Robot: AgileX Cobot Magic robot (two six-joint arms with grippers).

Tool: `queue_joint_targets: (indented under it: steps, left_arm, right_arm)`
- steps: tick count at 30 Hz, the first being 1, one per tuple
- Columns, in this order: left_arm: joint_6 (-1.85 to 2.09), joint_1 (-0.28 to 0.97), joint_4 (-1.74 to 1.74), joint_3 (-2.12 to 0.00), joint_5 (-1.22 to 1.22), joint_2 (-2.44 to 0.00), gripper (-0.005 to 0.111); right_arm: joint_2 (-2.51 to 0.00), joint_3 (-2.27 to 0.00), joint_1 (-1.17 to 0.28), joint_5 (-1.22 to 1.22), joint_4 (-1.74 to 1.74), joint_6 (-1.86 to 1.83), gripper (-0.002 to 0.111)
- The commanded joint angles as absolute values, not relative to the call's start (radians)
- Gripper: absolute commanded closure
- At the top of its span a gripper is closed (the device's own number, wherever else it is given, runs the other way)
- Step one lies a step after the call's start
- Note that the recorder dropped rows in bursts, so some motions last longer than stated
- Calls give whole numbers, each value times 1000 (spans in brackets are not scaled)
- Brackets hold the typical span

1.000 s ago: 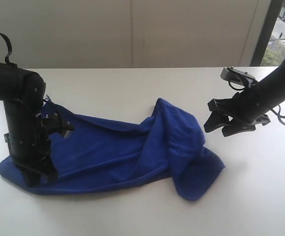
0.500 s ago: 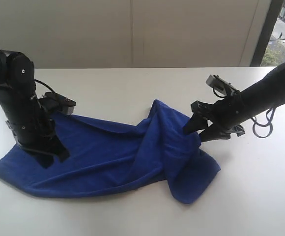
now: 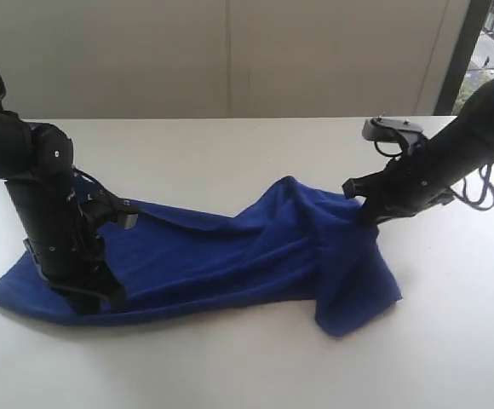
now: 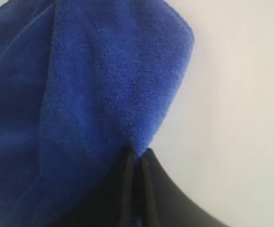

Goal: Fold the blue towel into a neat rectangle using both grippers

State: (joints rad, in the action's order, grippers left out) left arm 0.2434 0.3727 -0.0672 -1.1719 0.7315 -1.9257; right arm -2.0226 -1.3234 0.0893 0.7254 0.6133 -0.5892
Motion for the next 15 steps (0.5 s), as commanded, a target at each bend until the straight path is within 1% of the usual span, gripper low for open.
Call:
queue_joint_targets:
  steps: [1, 9, 15]
  left_arm:
    - [241, 372, -44, -1149, 724, -1979, 107]
    - [241, 372, -44, -1149, 724, -1979, 107]
    - [243, 372, -33, -1149, 718, -1979, 107]
  right_arm:
    - [-1944, -1379, 91, 694, 351, -442, 108]
    - [-1925, -1450, 91, 759, 171, -440, 108]
    - [-1925, -1455, 91, 812, -28, -336, 108]
